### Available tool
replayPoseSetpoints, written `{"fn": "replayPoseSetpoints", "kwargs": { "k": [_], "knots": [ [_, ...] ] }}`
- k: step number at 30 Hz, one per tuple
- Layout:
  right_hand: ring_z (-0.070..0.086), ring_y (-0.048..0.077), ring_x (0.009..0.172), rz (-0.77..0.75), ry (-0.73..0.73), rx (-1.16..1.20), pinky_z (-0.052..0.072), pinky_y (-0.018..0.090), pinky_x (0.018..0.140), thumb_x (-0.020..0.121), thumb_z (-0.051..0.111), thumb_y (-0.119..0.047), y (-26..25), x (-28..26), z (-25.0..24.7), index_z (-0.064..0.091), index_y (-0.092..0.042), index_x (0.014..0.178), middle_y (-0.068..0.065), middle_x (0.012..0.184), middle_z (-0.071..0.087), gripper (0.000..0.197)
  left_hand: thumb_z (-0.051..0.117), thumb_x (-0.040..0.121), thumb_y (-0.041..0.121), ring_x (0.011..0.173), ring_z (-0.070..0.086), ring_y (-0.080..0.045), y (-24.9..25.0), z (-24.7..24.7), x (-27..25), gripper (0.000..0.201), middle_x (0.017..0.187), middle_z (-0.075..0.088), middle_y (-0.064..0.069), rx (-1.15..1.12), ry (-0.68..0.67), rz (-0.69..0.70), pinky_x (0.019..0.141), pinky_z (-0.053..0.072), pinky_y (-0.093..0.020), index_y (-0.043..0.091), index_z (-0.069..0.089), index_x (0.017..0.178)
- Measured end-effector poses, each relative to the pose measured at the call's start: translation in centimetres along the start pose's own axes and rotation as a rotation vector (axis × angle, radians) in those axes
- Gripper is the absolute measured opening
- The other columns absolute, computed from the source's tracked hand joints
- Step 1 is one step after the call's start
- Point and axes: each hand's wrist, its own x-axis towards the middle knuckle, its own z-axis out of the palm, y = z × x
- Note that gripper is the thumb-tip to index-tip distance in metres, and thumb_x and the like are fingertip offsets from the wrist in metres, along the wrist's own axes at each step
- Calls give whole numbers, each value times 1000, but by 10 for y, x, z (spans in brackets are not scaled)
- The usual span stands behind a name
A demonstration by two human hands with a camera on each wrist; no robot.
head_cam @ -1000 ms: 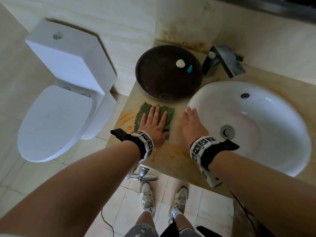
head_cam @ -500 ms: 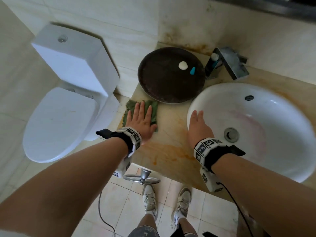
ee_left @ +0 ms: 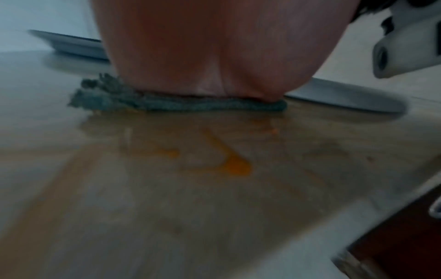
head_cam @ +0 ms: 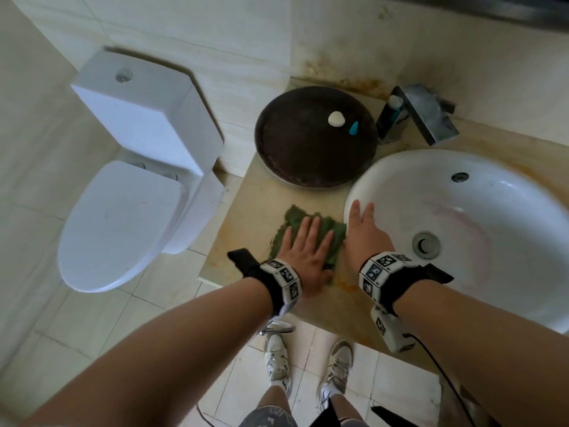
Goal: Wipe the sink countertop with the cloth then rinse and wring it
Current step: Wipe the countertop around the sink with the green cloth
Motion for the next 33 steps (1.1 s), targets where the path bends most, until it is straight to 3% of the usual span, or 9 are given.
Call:
{"fn": "replayPoseSetpoints", "kwargs": {
  "k": [5, 11, 15, 21, 27, 31, 33],
  "knots": [
    [50, 39, 121, 8, 1, -4, 46, 42, 93, 98, 34, -5, 1, 2, 4, -6, -17, 153, 19, 159, -10, 70, 27, 96, 55, 141, -31, -27, -6, -12, 13, 77, 154, -33, -8, 17, -9, 22, 117, -10, -52, 25, -19, 150],
    [54, 35, 118, -1, -5, -34, 49, 36, 87, 95, 42, -4, 3, 1, 6, -11, -15, 152, 20, 159, -10, 78, 21, 96, 58, 141, -32, -23, -86, -13, -11, 75, 152, -37, -3, -95, 40, -215, 118, -9, -48, 29, -26, 146],
    [58, 33, 112, -9, -5, -18, 51, 35, 84, 96, 42, -6, 4, 0, 4, -11, -17, 152, 19, 159, -10, 78, 19, 96, 57, 140, -33, -24, -107, 7, -39, 75, 151, -38, -7, -100, 64, -274, 119, -10, -46, 25, -25, 148],
    [60, 31, 105, -30, -46, -26, 52, 36, 81, 95, 41, -3, 5, -3, -2, -12, -18, 152, 18, 159, -14, 79, 22, 96, 56, 137, -38, -26, -60, 22, -52, 77, 149, -42, -9, -106, 11, -201, 117, -13, -50, 24, -28, 146],
    [57, 38, 109, -20, -96, -5, 49, 39, 82, 94, 42, -6, 6, -6, -9, -13, -21, 152, 15, 159, -18, 81, 26, 96, 54, 140, -33, -29, -12, -12, 4, 78, 152, -37, -10, -63, 3, -116, 116, -10, -53, 24, -22, 149],
    [55, 39, 116, -13, -122, 17, 49, 42, 89, 89, 58, -13, 5, -3, -10, -13, -25, 152, 13, 159, -19, 95, 30, 93, 62, 140, -33, -30, 22, -20, 27, 88, 152, -36, -10, -49, -49, -76, 114, -15, -56, 20, -22, 149],
    [55, 39, 116, -19, -124, 26, 49, 44, 90, 90, 52, -14, 6, -1, -9, -12, -26, 151, 14, 159, -18, 90, 29, 91, 65, 140, -32, -29, 35, -16, 26, 91, 153, -35, -8, -67, -60, -87, 114, -15, -56, 17, -23, 149]
  ]
}}
